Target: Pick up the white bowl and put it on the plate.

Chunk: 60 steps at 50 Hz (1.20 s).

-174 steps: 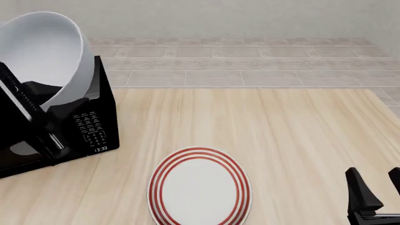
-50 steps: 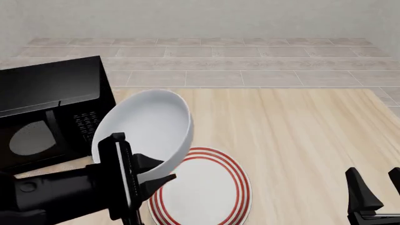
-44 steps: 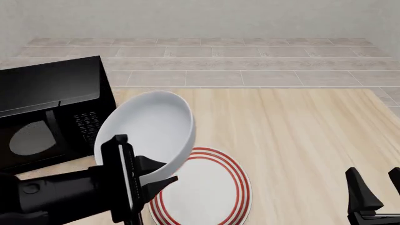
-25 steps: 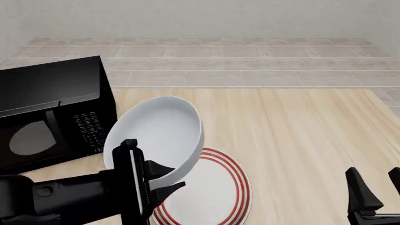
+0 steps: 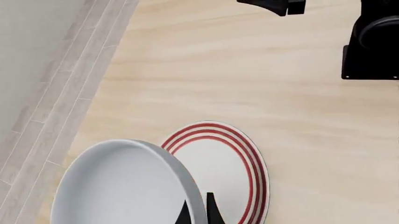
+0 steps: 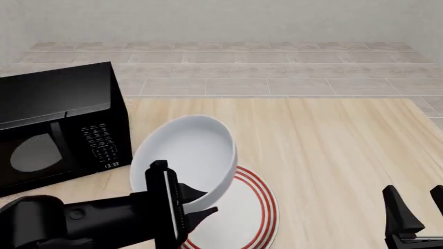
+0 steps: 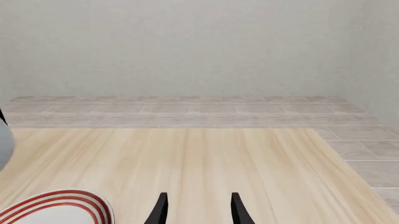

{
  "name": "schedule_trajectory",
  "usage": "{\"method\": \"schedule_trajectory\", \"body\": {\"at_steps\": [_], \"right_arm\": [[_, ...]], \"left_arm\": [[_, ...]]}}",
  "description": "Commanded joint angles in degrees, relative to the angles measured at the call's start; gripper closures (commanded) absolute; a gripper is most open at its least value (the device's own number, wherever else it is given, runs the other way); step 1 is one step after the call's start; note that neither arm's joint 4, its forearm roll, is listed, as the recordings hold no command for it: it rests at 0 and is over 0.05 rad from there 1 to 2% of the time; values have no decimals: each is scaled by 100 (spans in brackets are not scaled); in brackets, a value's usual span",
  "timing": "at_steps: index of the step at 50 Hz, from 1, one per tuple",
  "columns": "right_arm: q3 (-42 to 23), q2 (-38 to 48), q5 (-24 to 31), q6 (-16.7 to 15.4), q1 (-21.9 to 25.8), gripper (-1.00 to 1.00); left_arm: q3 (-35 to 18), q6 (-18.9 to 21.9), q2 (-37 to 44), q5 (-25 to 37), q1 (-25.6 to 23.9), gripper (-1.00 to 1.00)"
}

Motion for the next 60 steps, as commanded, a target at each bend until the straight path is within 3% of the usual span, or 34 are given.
{"method": "schedule_trajectory", "body": {"at_steps": [1,60], "right_arm": [[1,6,-8,3,-2,-100],[1,6,-9,2,-1,-100]], "left_arm": [[11,-44,280,-309,-46,100],[40,-375,1155,-971,-226,100]]}}
